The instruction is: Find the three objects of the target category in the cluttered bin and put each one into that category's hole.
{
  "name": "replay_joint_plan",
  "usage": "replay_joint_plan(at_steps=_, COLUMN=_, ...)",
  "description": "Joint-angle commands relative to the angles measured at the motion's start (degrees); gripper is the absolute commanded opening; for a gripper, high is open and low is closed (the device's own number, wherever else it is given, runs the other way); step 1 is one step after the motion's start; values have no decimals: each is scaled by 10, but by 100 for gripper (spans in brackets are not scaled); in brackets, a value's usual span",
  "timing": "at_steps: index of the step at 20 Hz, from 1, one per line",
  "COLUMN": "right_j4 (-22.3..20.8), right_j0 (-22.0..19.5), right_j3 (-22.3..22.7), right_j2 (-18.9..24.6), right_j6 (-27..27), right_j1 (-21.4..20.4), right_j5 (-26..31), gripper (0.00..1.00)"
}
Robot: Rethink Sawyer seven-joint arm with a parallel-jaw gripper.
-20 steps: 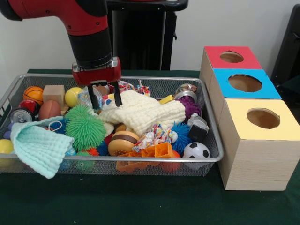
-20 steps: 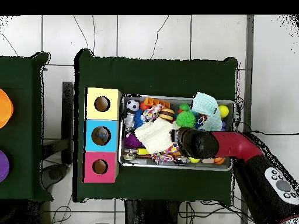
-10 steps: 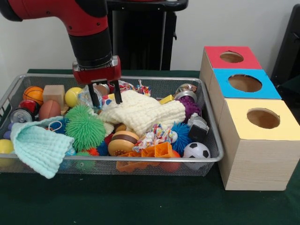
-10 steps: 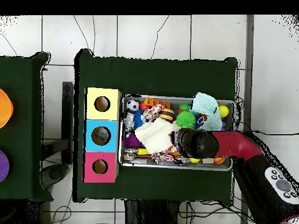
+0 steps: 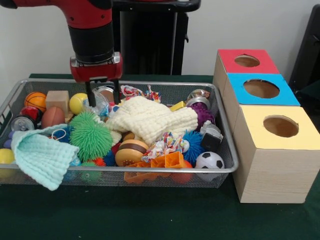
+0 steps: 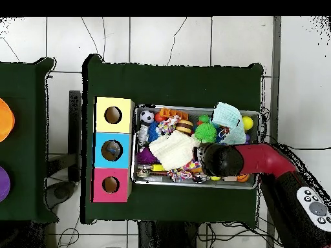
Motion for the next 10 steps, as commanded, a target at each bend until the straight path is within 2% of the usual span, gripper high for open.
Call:
replay_joint_plan(at_steps=1, right_j4=-57, right_j0=0, right_j3=-23, right_j2=-9, right_j6=-129, right_j1=-9, right_j5=51, gripper=100)
replay_joint_plan(at_steps=10, right_j4=-70, right_j0=7, right_j3=-32, right_j2=-7, right_j6=-112, right_j1=3, right_j5=49, gripper=100)
